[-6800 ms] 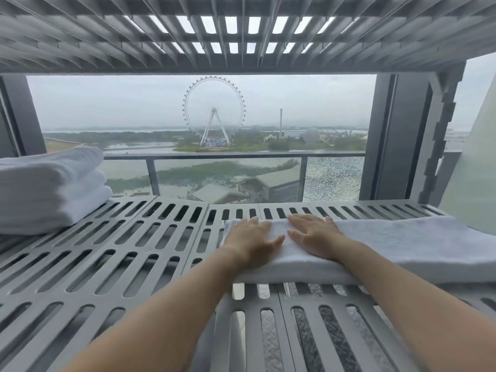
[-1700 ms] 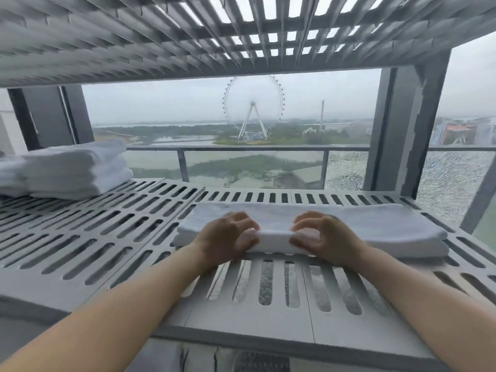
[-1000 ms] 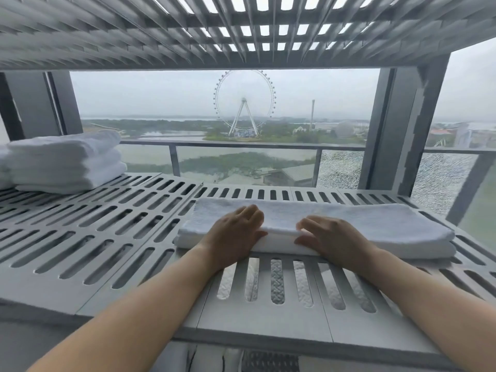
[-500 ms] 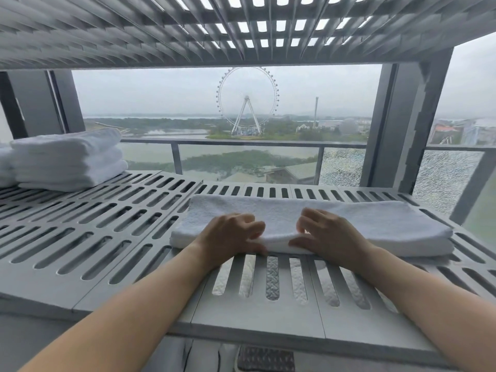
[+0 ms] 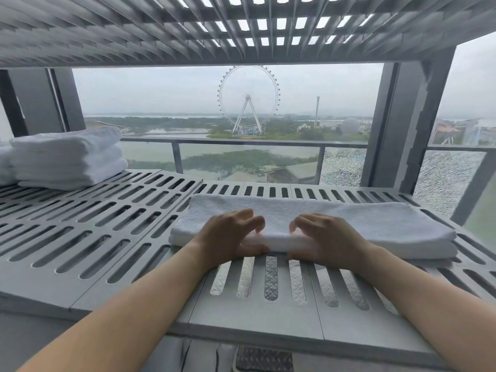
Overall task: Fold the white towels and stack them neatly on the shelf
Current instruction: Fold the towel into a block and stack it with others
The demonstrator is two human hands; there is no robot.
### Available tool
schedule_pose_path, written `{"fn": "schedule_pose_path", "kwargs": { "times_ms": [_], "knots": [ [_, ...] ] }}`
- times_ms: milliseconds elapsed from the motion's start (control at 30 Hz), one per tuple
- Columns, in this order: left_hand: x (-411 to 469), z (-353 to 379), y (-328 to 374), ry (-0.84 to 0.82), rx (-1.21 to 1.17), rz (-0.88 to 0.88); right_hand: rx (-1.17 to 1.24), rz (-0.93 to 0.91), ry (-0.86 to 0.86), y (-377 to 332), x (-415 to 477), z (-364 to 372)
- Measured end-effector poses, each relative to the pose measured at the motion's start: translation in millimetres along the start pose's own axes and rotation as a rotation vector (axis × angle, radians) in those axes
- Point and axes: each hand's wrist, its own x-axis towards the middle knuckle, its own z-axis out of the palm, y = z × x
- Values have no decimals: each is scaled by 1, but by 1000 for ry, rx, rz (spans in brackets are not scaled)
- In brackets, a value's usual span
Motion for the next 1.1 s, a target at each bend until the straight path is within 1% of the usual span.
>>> {"fn": "schedule_pose_path", "kwargs": {
  "times_ms": [100,267,333,400,433,500,533,567,667,767,833,933,967,1033,1100],
  "knots": [
    [0,2,1,20,10,0,-28,3,-25,0,0,0],
    [-1,4,-3,12,7,-60,-86,17,-74,-4,2,0],
    [-1,4,-2,-17,2,-86,-78,68,-129,-4,2,-1],
    [0,2,-2,-69,2,-98,3,158,-207,-4,1,-3],
    [0,1,-2,-97,-7,-105,97,215,-222,-4,0,-5],
    [6,-4,-1,-161,-64,-157,278,354,-190,-1,-2,-12],
    [13,-7,2,-190,-100,-197,304,416,-161,3,-4,-16],
    [23,-9,5,-216,-110,-232,293,472,-136,9,-7,-19],
    [68,-2,22,-294,-25,-339,229,650,-98,26,-20,-29],
    [112,20,44,-426,-149,-400,185,827,-67,43,-38,-39],
    [135,36,54,-472,-188,-395,117,928,-83,59,-49,-47],
    [159,60,59,-470,-140,-440,15,1079,-159,75,-60,-53],
    [163,68,60,-478,-123,-469,-16,1118,-158,78,-63,-52],
    [162,83,62,-560,-84,-493,-31,1164,-119,81,-67,-49],
    [157,93,64,-631,-28,-479,-28,1157,-103,82,-70,-45]
  ]
}}
